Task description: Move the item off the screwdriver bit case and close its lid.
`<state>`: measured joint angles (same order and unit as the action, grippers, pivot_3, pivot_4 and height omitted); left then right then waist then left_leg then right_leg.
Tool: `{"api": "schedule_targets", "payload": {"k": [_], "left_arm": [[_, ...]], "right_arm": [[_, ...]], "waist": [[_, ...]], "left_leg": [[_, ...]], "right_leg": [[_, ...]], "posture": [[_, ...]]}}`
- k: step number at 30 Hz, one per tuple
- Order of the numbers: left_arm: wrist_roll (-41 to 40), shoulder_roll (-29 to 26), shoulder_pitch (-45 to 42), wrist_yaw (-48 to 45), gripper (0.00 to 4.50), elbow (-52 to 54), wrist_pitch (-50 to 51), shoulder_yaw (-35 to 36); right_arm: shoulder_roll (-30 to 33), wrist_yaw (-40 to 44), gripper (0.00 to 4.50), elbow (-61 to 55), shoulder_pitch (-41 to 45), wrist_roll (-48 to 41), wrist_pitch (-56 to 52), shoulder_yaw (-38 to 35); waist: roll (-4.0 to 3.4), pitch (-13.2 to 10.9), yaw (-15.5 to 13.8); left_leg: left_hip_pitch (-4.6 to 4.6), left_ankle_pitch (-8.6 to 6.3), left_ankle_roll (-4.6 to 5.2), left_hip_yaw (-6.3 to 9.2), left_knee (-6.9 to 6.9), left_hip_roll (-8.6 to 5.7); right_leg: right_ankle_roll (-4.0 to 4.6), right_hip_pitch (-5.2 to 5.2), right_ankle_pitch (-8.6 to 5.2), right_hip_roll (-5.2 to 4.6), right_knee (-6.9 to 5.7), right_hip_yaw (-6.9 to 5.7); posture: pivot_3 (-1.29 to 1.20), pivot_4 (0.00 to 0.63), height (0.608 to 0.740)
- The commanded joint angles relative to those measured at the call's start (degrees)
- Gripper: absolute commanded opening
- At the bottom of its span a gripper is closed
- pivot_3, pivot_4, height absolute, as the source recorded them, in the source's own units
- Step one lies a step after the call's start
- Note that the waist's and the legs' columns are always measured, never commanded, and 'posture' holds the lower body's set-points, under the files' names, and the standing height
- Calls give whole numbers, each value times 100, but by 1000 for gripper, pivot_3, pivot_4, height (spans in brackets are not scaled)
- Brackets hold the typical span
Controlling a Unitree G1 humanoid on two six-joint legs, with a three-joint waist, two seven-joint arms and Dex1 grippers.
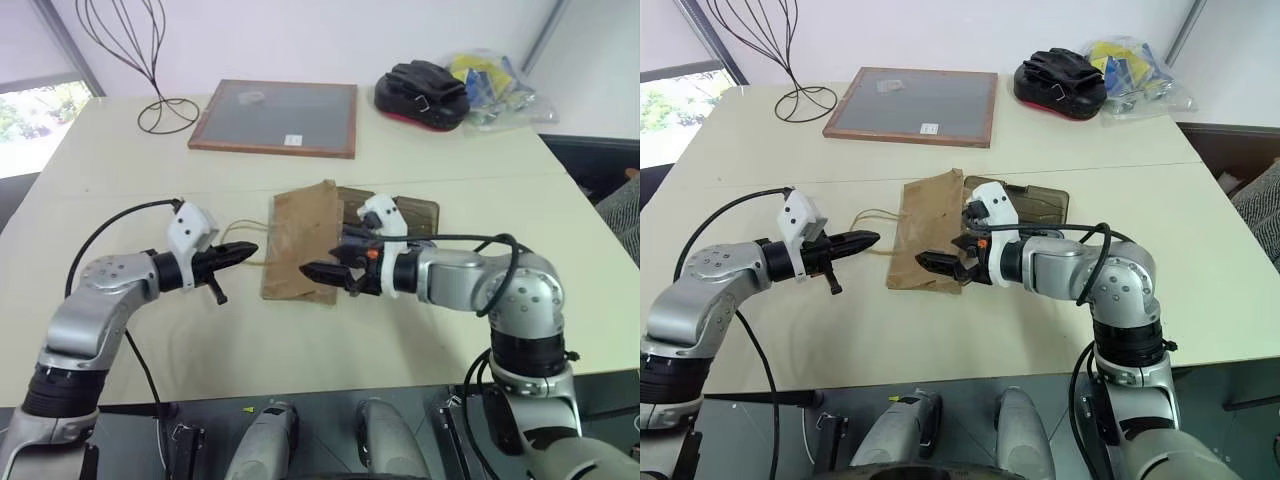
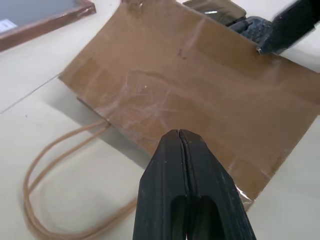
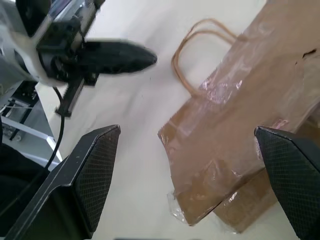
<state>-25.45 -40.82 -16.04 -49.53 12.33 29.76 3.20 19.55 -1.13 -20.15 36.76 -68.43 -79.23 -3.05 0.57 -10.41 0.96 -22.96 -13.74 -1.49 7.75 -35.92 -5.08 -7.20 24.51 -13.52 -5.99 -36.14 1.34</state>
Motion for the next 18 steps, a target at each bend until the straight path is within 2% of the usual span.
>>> {"api": "schedule_targets", "payload": {"k": [1,9,18], "left_arm": [[-13,11,40,75,0,221,-101,170],[25,121,-49,135,0,111,-187,80],[94,118,-126,74,0,47,-240,46]], "right_arm": [[20,-56,4486,-67,276,-238,10,-307],[-1,-330,4486,-40,271,-188,-103,-385],[-374,-631,4486,7,58,97,-214,-151]], "waist": [[0,0,-4],[0,0,-6],[-1,0,5]], "left_leg": [[0,0,0,0,0,0],[-1,0,0,0,-1,0],[-1,0,0,0,0,1]], "right_leg": [[0,0,0,0,0,0],[0,0,0,0,0,0],[1,1,0,2,-1,0]], "posture": [[0,150,734],[0,150,734],[0,150,734]]}}
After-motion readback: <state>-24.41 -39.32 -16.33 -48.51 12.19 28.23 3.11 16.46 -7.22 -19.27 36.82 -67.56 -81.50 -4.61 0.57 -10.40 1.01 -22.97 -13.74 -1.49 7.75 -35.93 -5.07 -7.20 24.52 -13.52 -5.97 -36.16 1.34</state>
